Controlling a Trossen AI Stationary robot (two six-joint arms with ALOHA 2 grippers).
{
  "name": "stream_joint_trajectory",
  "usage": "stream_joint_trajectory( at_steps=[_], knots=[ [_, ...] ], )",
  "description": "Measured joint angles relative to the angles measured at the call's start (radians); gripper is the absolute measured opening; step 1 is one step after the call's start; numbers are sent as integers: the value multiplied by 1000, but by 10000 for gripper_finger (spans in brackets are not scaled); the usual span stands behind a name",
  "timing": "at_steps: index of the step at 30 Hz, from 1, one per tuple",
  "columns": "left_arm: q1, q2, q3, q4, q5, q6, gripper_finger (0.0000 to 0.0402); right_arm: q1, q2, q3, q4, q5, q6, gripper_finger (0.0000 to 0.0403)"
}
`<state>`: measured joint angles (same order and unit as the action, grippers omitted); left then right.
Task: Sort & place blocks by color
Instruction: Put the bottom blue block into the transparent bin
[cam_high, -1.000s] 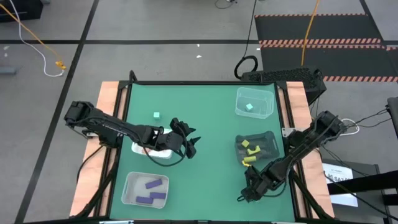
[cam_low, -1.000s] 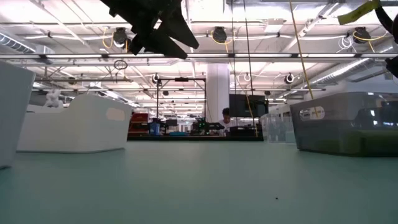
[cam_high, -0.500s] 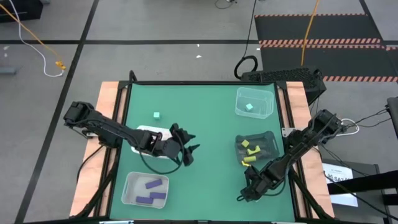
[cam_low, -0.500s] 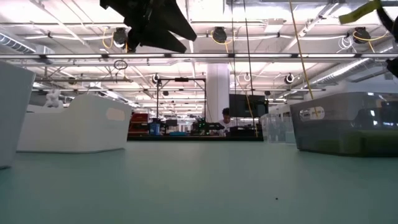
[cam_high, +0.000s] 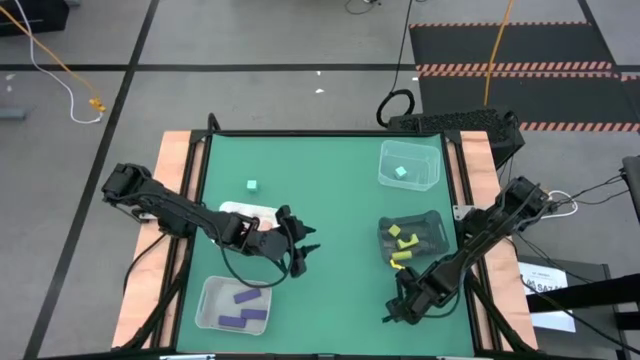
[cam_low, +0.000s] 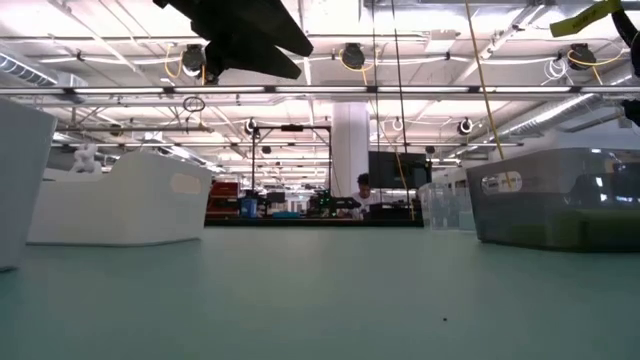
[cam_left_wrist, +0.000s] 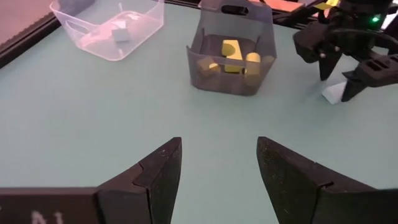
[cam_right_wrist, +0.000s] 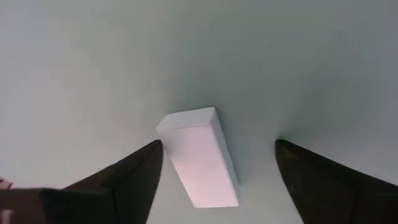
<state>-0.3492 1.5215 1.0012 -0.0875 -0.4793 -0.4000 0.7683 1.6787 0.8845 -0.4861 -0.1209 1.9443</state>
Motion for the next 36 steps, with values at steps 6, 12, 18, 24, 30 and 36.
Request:
stream_joint_trajectory(
  at_steps=[6,12,18,24,30,36],
  knots=[
    [0,0,0,-6,37,6,209,-2,3,0,-100,-34,10,220],
    [0,0,0,-54,39,-11,209,-2,1,-1,-120,-58,23,105],
    [0,0,0,-79,39,-24,209,-2,-60,-1,-78,-55,-16,105],
    [0,0,0,-91,38,-24,209,-1,-202,-5,34,119,-159,105],
    [1,0,0,-81,37,-39,209,-43,-324,-5,139,486,-520,105],
    [2,0,0,-22,33,-48,209,-139,-403,-4,372,680,-1131,105]
  ],
)
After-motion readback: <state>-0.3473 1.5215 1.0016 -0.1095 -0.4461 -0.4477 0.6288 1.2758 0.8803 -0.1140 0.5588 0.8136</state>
